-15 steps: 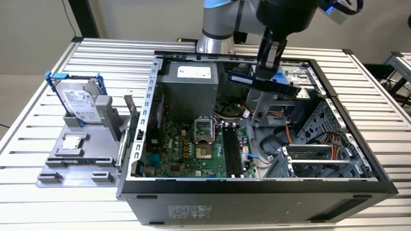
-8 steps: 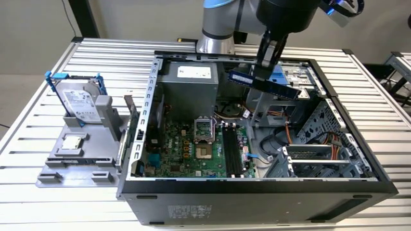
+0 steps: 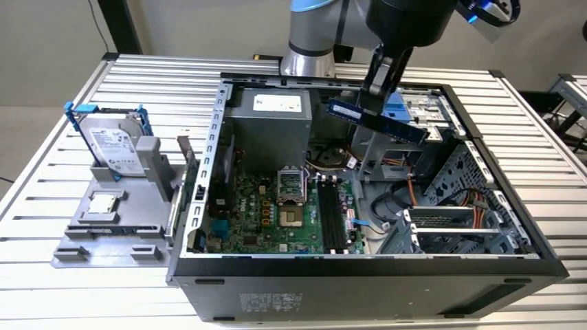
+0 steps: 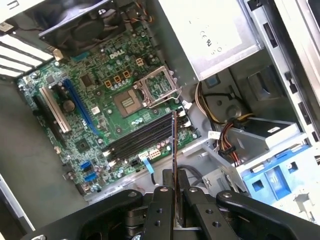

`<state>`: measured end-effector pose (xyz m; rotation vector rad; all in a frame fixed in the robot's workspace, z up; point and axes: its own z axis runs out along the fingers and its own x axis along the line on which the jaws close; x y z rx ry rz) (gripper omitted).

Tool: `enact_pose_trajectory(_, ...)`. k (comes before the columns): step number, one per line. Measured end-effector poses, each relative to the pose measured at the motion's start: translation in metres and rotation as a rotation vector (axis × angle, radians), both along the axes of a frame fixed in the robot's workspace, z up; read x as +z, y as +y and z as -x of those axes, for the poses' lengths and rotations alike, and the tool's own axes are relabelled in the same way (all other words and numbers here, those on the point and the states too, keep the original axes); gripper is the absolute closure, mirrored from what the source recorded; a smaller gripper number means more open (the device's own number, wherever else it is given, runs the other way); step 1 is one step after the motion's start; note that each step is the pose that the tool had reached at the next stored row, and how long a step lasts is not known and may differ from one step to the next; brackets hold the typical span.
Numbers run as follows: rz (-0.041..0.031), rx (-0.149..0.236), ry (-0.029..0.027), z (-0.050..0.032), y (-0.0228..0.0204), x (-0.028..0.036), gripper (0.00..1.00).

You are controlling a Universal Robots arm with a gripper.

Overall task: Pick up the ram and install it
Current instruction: 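Insert the ram into the slot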

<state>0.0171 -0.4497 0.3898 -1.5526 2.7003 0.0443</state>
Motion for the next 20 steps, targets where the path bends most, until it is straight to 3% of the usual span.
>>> enact_pose_trajectory(14, 0.0001, -0.162, 0.0000, 0.0000, 0.0000, 0.0000, 1.00)
enact_pose_trajectory(20, 0.0000, -0.258, 0.0000, 0.0000, 0.0000, 0.0000, 1.00)
